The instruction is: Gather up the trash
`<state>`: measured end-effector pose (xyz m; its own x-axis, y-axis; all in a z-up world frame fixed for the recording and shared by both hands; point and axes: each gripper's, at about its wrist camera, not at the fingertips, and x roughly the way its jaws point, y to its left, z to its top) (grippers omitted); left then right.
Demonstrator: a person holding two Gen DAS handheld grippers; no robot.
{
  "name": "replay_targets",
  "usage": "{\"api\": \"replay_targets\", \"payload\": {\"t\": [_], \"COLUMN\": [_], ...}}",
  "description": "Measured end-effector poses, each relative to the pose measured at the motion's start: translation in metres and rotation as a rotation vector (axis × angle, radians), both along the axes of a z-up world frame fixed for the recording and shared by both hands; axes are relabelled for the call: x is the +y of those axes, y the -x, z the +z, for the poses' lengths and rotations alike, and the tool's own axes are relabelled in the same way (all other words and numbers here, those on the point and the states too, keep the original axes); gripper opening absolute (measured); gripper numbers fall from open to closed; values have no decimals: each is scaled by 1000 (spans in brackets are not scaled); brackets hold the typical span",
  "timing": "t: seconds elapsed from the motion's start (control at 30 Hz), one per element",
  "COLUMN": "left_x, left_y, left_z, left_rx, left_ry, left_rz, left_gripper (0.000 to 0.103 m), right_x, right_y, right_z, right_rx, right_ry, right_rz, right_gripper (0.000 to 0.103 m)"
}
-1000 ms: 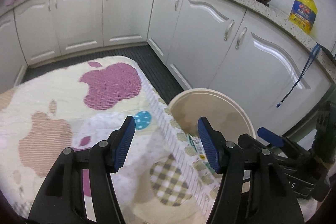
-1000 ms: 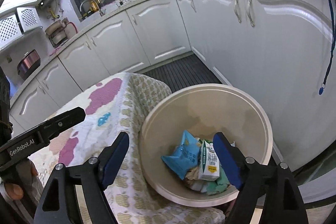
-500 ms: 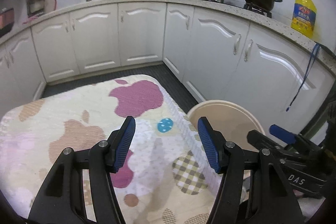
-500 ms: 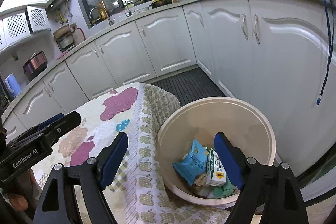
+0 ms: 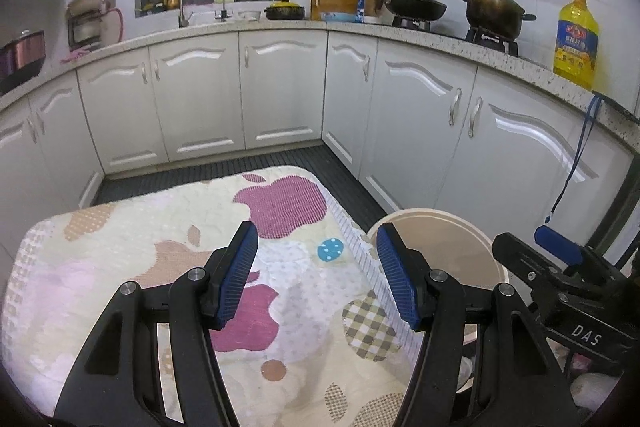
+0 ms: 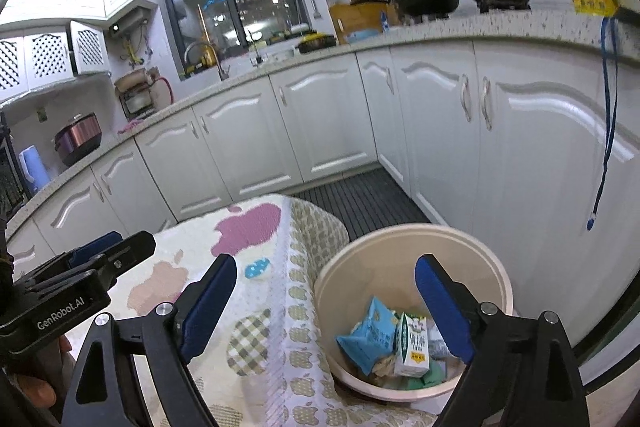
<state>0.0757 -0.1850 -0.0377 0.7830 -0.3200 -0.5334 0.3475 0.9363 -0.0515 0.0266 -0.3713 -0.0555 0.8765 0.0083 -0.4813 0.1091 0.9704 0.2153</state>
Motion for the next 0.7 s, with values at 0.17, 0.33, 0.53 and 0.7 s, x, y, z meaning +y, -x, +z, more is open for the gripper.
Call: {"api": "replay_targets", "payload": {"t": [0.17, 0.33, 0.53, 0.7], "left_x": [5, 11, 16, 20], "left_y": [9, 18, 20, 22], "left_z": [9, 17, 19, 22], "left_rx": [-34, -72, -75, -76], "left_ry": [4, 12, 5, 22], "left_rz": [1, -2, 12, 19], "left_gripper": [65, 81, 82, 82], "right_x": [8, 12, 11, 11], "right_y": [7, 11, 15, 18], "right_z": [9, 15, 20, 23], "right_rx": [-46, -70, -89, -99], "right_ry": [13, 26, 30, 35], "right_rz": [3, 4, -8, -17], "right_gripper": [92, 93, 93, 94]}}
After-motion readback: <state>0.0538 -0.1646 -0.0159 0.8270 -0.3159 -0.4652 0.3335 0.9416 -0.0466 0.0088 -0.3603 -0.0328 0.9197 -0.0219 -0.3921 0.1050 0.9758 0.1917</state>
